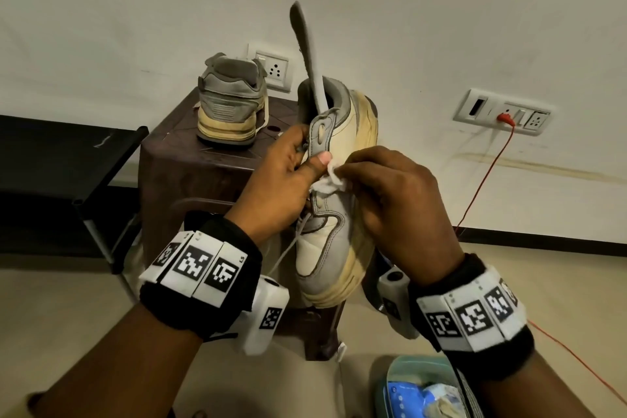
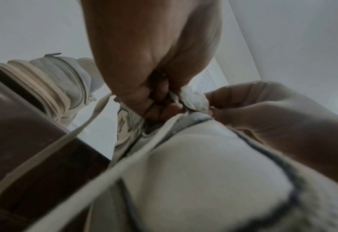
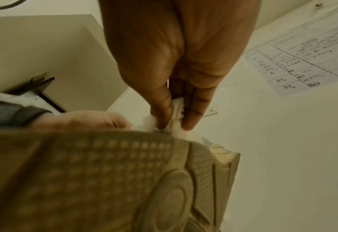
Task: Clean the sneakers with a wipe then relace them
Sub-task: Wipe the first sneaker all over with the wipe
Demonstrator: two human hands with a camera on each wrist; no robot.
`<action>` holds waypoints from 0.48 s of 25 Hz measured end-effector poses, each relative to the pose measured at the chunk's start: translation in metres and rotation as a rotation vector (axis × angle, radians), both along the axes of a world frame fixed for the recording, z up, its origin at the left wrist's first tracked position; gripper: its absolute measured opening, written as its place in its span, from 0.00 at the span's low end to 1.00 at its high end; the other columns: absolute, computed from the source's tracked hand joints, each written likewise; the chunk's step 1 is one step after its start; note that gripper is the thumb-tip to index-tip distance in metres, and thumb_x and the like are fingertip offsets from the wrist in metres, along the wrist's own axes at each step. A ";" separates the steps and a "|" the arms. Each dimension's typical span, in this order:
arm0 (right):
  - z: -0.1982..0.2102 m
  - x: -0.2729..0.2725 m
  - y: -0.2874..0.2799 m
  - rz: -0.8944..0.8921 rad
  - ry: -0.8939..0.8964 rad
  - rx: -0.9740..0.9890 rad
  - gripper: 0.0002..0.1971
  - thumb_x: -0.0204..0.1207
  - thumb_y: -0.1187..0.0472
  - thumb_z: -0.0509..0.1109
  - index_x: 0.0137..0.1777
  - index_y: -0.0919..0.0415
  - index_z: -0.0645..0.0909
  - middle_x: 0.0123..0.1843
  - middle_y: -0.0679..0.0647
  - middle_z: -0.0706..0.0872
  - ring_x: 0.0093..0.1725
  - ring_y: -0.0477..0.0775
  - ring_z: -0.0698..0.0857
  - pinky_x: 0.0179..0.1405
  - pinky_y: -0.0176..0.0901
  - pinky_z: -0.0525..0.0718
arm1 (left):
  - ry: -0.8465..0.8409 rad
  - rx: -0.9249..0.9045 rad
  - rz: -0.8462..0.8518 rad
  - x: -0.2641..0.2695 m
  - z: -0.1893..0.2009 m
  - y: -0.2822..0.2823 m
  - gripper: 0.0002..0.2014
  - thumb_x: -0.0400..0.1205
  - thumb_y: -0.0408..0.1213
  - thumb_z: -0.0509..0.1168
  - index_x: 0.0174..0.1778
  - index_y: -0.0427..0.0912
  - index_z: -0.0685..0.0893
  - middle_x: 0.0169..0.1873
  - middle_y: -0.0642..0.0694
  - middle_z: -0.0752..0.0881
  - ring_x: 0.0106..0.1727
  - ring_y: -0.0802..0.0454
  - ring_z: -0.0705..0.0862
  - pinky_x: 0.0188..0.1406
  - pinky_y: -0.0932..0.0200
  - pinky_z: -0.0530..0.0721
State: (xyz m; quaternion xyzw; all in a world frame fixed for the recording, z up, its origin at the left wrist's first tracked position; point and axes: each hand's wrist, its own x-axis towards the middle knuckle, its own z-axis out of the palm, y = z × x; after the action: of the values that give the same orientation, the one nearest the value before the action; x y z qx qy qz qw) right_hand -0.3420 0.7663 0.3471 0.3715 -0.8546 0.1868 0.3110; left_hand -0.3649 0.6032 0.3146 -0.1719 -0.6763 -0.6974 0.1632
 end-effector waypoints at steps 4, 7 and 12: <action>0.003 0.019 0.010 0.136 -0.117 0.188 0.12 0.69 0.69 0.73 0.52 0.60 0.88 0.50 0.55 0.88 0.49 0.54 0.87 0.42 0.52 0.88 | -0.015 0.166 0.035 -0.002 -0.001 -0.005 0.14 0.84 0.24 0.59 0.63 0.41 0.78 0.56 0.48 0.87 0.57 0.58 0.86 0.53 0.65 0.83; 0.003 0.022 0.011 0.142 -0.106 0.179 0.12 0.70 0.65 0.72 0.52 0.60 0.88 0.49 0.54 0.89 0.48 0.53 0.87 0.42 0.51 0.88 | -0.026 0.188 0.013 -0.002 -0.002 -0.009 0.15 0.84 0.24 0.58 0.63 0.44 0.77 0.57 0.49 0.86 0.58 0.59 0.86 0.52 0.67 0.83; -0.006 -0.026 0.010 -0.112 -0.126 -0.048 0.09 0.74 0.66 0.72 0.52 0.61 0.89 0.47 0.57 0.88 0.45 0.56 0.86 0.42 0.57 0.86 | -0.034 0.114 0.024 -0.004 -0.006 -0.014 0.16 0.84 0.26 0.59 0.68 0.38 0.76 0.62 0.45 0.85 0.64 0.52 0.84 0.64 0.57 0.82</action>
State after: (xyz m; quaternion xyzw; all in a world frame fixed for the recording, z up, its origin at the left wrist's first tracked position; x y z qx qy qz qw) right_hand -0.3677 0.7762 0.3410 0.3030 -0.8871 0.2127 0.2756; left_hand -0.3688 0.5896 0.3088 -0.1425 -0.6402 -0.7356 0.1695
